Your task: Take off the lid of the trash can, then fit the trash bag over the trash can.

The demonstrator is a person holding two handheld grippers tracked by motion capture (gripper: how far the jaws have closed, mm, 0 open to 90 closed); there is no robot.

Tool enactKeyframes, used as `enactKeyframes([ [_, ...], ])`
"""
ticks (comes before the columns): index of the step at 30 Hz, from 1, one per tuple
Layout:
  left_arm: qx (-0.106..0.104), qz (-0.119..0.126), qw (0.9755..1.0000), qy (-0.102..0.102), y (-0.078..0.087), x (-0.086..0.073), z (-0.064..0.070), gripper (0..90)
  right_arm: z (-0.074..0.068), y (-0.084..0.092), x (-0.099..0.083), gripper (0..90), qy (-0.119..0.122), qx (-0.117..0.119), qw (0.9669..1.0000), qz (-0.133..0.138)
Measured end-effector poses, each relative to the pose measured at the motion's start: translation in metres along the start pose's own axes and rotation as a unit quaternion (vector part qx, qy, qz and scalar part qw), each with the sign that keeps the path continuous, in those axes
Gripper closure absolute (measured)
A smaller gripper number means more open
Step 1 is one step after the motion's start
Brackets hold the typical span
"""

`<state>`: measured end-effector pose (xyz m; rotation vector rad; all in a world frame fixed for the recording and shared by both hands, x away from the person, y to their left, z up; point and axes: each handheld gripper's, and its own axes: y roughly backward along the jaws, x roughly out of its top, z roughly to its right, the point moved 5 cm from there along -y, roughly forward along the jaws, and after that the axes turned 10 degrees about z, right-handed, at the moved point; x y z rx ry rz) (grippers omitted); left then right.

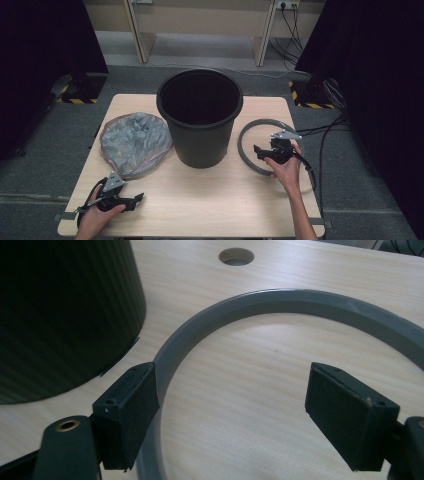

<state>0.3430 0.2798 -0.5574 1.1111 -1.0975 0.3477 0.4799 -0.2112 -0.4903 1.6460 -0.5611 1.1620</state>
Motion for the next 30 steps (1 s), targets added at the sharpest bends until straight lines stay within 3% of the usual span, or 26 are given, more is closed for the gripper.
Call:
enactKeyframes([
  [9,0.002,-0.001,1.0,0.001,0.0,0.0,-0.001,9.3,-0.021,0.01,-0.013,21.4,0.016,0.025,0.9995,-0.011],
  [18,0.005,0.001,1.0,0.003,-0.001,0.001,-0.001,9.4,-0.042,0.017,-0.036,19.6,0.039,0.031,0.9982,-0.032],
  [23,0.005,0.005,1.0,-0.002,0.001,0.001,0.0,13.0,-0.055,0.017,-0.044,19.7,0.035,0.049,0.9974,-0.039],
  [30,0.006,0.014,0.9998,-0.014,0.004,0.0,0.003,14.7,-0.057,0.014,-0.048,19.3,0.041,0.052,0.9967,-0.048],
])
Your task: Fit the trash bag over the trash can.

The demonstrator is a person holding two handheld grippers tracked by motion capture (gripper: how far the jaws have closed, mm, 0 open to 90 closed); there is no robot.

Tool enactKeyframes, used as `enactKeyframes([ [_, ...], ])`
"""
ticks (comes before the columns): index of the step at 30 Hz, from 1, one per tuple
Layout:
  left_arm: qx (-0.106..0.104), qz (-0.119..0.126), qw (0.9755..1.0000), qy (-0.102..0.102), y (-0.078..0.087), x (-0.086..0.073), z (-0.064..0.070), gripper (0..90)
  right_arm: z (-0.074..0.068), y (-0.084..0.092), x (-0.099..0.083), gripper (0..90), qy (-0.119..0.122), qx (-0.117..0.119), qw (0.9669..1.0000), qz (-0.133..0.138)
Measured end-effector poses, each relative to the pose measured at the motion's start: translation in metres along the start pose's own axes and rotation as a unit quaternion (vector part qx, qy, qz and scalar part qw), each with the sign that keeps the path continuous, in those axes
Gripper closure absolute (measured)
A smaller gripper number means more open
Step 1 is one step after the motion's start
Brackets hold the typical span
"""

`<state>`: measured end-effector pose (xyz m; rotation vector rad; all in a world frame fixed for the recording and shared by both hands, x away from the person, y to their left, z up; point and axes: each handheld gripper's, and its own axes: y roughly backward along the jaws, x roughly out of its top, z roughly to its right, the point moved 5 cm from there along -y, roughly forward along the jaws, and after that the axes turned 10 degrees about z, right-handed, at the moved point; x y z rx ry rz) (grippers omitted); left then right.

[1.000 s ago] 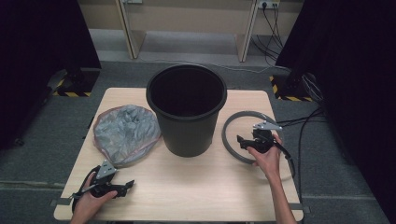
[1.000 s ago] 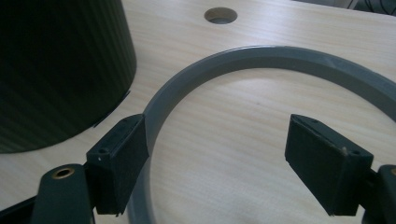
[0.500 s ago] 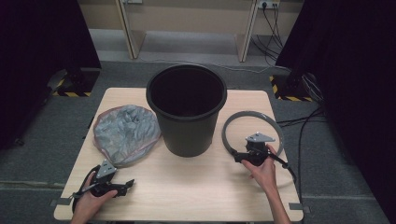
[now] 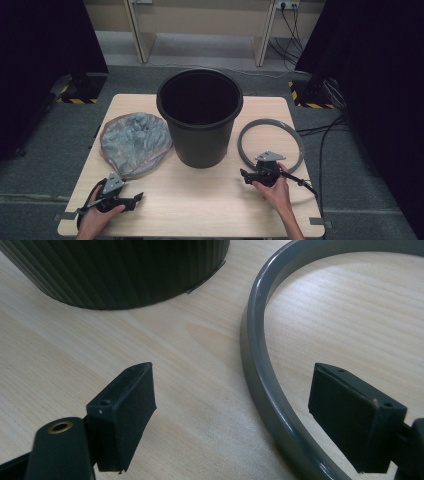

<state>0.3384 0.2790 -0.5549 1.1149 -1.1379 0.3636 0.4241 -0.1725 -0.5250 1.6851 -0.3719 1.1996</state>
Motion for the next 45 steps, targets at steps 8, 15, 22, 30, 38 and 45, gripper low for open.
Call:
enactKeyframes([
  [8,0.006,0.047,0.9987,0.022,0.017,0.012,-0.002,14.8,0.001,-0.002,-0.001,19.3,-0.002,-0.001,1.0,-0.001],
  [15,0.021,0.084,0.9956,0.035,0.026,0.031,-0.014,14.7,0.001,-0.002,-0.001,19.3,-0.007,-0.003,1.0,-0.004],
  [22,0.039,0.081,0.9943,0.057,0.028,0.042,-0.039,14.6,0.001,-0.002,-0.001,19.4,-0.004,0.0,1.0,-0.004],
  [30,0.065,0.086,0.9916,0.072,0.015,0.066,-0.067,14.7,0.003,-0.001,0.001,19.4,-0.006,0.0,1.0,-0.001],
  [38,0.07,0.081,0.9912,0.078,-0.011,0.085,-0.085,14.7,0.004,-0.001,0.0,19.5,-0.008,-0.002,1.0,-0.003],
  [45,0.073,0.071,0.9908,0.089,-0.036,0.095,-0.098,14.7,0.004,-0.002,0.0,19.6,-0.007,0.001,1.0,-0.003],
])
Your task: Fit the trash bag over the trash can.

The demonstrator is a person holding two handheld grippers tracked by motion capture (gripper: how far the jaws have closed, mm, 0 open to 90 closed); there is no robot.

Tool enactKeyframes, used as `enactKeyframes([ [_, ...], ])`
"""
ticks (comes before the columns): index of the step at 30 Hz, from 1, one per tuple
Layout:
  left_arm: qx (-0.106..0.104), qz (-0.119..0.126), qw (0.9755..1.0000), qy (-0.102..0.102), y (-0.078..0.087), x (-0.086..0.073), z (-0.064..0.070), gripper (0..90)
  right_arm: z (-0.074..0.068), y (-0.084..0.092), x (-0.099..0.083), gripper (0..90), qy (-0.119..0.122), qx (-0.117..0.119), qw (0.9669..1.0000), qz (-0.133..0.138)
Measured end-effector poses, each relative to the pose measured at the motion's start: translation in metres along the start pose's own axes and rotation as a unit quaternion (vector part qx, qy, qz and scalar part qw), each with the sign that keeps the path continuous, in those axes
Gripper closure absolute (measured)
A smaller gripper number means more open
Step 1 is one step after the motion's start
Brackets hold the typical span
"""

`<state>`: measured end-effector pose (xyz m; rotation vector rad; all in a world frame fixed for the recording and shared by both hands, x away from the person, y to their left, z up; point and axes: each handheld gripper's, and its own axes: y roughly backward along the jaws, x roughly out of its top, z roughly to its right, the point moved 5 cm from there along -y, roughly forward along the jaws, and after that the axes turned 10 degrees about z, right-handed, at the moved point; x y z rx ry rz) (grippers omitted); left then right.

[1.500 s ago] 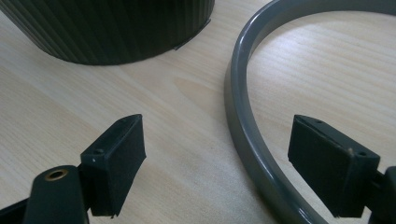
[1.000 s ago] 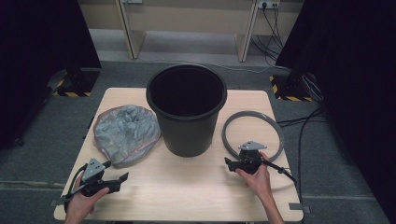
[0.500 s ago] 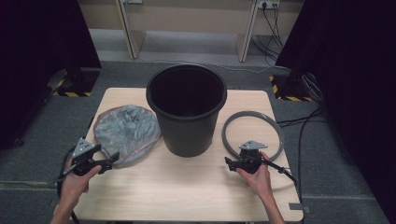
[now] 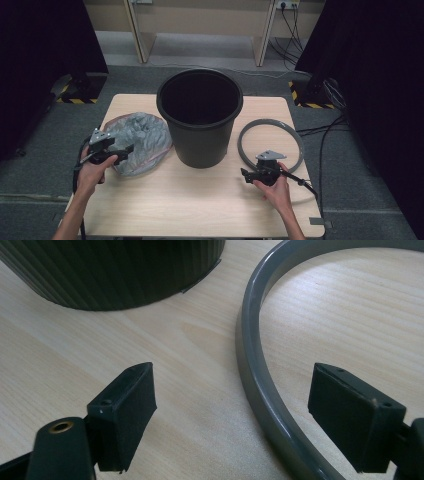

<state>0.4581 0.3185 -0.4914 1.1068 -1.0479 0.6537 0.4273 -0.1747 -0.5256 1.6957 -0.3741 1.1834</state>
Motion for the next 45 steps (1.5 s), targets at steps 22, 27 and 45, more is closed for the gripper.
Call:
enactKeyframes([
  [22,0.023,-0.078,0.9957,-0.045,-0.082,0.004,0.012,14.7,-0.001,-0.002,-0.001,19.6,0.003,0.002,1.0,-0.004],
  [27,0.028,-0.109,0.9921,-0.057,-0.096,-0.012,0.011,14.4,-0.001,-0.002,-0.001,19.7,0.004,0.004,1.0,-0.004],
  [45,0.004,-0.086,0.9963,-0.005,-0.091,-0.022,0.004,72.7,-0.003,-0.005,-0.004,21.5,0.007,0.008,0.9999,-0.009],
])
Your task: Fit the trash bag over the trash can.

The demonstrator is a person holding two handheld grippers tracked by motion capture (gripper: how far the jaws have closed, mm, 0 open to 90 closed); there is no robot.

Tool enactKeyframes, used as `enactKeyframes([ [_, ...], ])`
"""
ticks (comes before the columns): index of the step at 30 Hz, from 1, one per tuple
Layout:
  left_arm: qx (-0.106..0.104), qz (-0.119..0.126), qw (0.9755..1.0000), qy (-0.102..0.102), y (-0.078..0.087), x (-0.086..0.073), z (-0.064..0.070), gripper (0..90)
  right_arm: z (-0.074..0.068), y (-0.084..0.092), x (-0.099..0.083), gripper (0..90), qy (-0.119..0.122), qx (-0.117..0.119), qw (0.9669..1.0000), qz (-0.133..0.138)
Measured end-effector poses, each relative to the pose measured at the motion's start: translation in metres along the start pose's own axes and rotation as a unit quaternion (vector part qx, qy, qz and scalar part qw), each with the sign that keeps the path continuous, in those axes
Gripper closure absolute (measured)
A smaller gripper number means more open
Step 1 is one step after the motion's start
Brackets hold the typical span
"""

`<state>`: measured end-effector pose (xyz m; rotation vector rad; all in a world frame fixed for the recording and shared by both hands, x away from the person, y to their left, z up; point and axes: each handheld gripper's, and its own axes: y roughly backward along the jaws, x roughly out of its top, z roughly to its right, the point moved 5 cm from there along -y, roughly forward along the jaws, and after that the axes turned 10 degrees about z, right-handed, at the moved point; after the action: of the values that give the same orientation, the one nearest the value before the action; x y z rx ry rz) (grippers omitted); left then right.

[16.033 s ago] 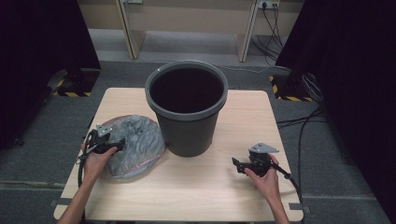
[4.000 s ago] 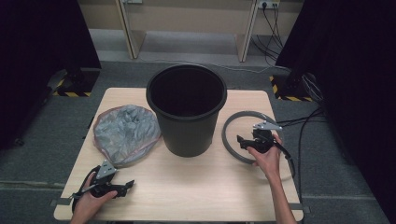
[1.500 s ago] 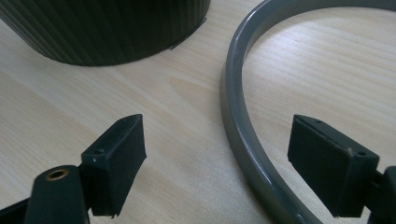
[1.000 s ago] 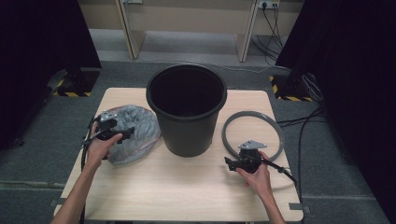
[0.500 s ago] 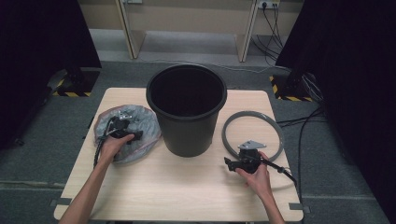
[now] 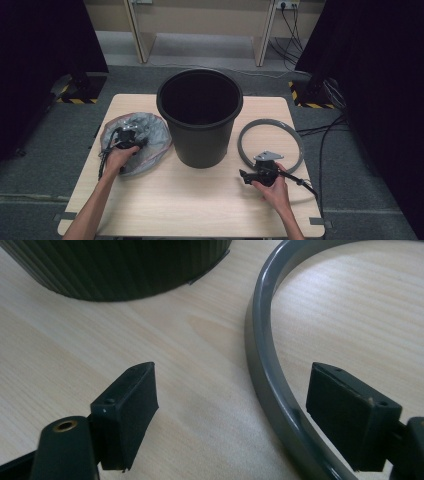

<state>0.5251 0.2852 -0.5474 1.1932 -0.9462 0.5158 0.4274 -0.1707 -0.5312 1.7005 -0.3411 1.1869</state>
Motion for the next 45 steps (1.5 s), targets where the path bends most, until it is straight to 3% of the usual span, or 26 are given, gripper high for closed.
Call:
enactKeyframes([
  [4,-0.007,0.0,0.9999,0.013,0.006,0.001,-0.005,79.3,0.001,0.002,0.002,22.8,0.0,-0.002,0.9999,0.011],
  [8,-0.011,0.023,0.9995,0.016,0.018,0.009,-0.007,79.6,0.003,0.003,0.004,22.8,-0.004,-0.005,0.9998,0.019],
  [10,-0.019,0.039,0.9987,0.026,0.027,0.015,-0.007,79.7,0.003,0.002,0.004,22.7,0.0,-0.007,0.9998,0.016],
  [14,-0.025,0.066,0.997,0.029,0.047,0.028,-0.006,79.8,0.002,0.002,0.003,22.7,-0.001,-0.005,0.9999,0.016],
  [20,-0.04,0.109,0.9928,0.028,0.076,0.046,-0.003,79.5,0.003,0.003,0.004,22.7,-0.002,-0.007,0.9998,0.018],
  [31,-0.05,0.166,0.9847,0.018,0.123,0.077,-0.002,79.6,0.004,0.003,0.004,22.5,-0.001,-0.008,0.9998,0.015],
  [35,-0.053,0.18,0.9822,0.008,0.135,0.086,0.001,79.6,0.004,0.004,0.005,22.6,-0.005,-0.008,0.9998,0.019],
  [45,-0.069,0.205,0.9762,0.007,0.159,0.104,0.007,79.6,0.006,0.005,0.007,22.3,-0.005,-0.009,0.9997,0.021],
])
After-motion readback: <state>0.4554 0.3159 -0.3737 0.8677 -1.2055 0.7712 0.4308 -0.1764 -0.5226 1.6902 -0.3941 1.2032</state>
